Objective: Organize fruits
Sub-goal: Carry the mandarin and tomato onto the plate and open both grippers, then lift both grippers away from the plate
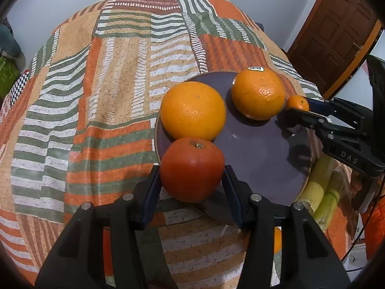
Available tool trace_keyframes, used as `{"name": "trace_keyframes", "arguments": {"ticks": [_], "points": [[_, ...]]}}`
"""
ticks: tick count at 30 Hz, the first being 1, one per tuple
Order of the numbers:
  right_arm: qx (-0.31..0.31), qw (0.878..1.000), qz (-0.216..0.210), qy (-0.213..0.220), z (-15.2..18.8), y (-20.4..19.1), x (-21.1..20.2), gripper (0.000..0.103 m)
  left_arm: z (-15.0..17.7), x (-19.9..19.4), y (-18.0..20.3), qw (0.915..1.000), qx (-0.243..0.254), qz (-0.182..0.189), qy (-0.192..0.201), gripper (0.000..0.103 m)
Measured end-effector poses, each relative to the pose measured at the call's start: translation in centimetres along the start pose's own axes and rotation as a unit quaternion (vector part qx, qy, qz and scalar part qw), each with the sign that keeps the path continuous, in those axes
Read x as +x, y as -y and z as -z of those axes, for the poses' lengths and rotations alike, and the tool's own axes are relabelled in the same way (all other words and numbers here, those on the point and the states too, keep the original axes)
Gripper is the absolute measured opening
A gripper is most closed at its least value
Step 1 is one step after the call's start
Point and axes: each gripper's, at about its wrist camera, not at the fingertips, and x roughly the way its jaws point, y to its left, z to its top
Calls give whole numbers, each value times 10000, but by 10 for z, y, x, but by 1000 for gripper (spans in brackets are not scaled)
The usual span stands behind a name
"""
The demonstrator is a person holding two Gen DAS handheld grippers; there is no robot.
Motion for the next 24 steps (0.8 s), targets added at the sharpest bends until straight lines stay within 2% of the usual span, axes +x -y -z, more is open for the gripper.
{"name": "trace_keyframes", "arguments": {"ticks": [8, 14, 16, 20, 24], "points": [[35, 10000, 21, 24, 1, 1, 5, 35, 0, 4, 3, 9999, 64, -92, 37, 53], [104, 9999, 31, 78, 1, 2, 0, 51, 0, 4, 2, 9999, 27, -103, -64, 58], [76, 9999, 70, 137, 2, 1, -6, 51, 0, 0, 2, 9999, 28, -129, -46, 58], [55, 9996, 89, 259, 3, -1, -21, 52, 0, -12, 2, 9996, 18, -279, 84, 68], [119, 9992, 88, 384, 8, -1, -40, 53, 1, -32, 4, 9990, 4, -375, 225, 68]]}}
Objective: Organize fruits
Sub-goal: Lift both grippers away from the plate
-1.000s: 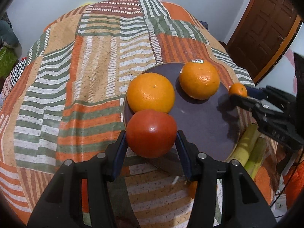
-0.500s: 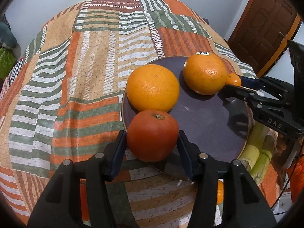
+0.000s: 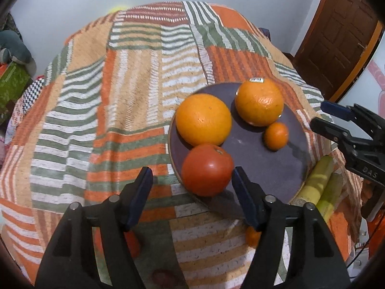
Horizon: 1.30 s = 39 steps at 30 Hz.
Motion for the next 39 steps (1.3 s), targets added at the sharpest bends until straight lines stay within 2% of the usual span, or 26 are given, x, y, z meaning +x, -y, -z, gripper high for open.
{"name": "trace_keyframes", "arguments": {"ticks": [6, 11, 14, 19, 26, 33, 39], "points": [[171, 9998, -13, 114, 14, 3, -33, 53, 4, -29, 10, 9998, 84, -44, 147, 68], [297, 9994, 27, 172, 29, 5, -56, 54, 13, -52, 26, 9993, 244, -33, 270, 73], [376, 9990, 66, 211, 42, 4, -70, 67, 21, -63, 37, 9990, 337, 5, 304, 76], [454, 9987, 96, 196, 62, 2, -83, 69, 36, -65, 59, 9985, 503, 85, 208, 77], [746, 9972, -19, -53, 93, 1, -79, 69, 56, -52, 88, 9967, 757, 251, -120, 77], [1039, 9937, -8, -425, 114, 12, -55, 69, 64, -25, 108, 9946, 943, 143, -412, 77], [1089, 9919, 53, -652, 123, 14, -39, 69, 63, -13, 114, 9942, 981, 70, -432, 81]]}}
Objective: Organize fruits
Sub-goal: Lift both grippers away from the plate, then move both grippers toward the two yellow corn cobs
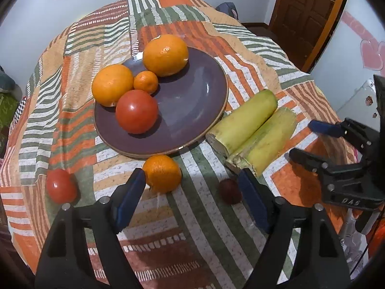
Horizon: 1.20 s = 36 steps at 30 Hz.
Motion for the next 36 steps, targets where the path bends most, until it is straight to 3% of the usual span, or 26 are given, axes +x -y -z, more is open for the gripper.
{"name": "trace_keyframes", "arguments": {"ticks": [3, 7, 12, 17, 28, 36], "points": [[-64, 10000, 0, 11, 1, -3, 2, 69, -2, 0, -1, 10000, 54, 4, 30, 82], [-64, 9999, -77, 30, 1, -4, 2, 69, -4, -4, -9, 9994, 76, -294, 191, 82], [-20, 9999, -76, 66, -1, -5, 5, 69, -10, 13, -12, 9999, -32, -39, -88, 82], [27, 9999, -126, 62, -2, -5, 5, 69, -11, 16, -5, 9999, 22, 75, -115, 82], [401, 9990, -153, 102, 2, 19, -10, 69, -2, 1, 51, 9952, 918, 314, 110, 82], [368, 9988, -118, 295, -4, 16, -28, 69, -6, 1, 59, 9951, 854, 457, 171, 83]]}}
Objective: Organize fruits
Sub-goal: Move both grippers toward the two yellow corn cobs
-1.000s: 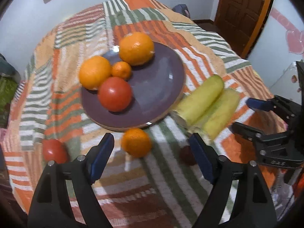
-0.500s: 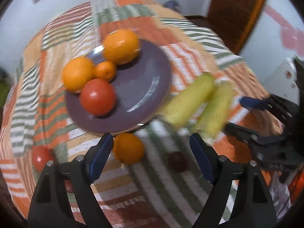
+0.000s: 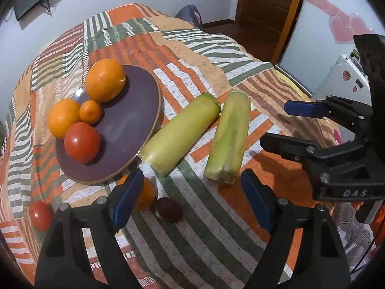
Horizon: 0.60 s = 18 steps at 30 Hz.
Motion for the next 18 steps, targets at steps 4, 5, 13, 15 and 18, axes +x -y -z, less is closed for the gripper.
{"name": "trace_keyframes", "arguments": {"ticks": [4, 5, 13, 15, 18], "points": [[-96, 9999, -78, 22, -8, -11, 5, 69, 7, -10, -18, 9998, -208, -3, 63, 83], [-93, 9999, -99, 8, -10, -13, 8, 69, 9, -13, -23, 9996, -264, -45, 80, 83], [48, 9998, -48, -175, -18, -31, 36, 78, 21, -30, -73, 9959, -846, -236, 239, 83], [87, 9998, 70, -191, -19, -32, 40, 85, 21, -31, -79, 9949, -945, -202, 279, 83], [199, 9993, 173, -268, -21, -29, 48, 90, 18, -32, -82, 9944, -986, -163, 351, 83]]}}
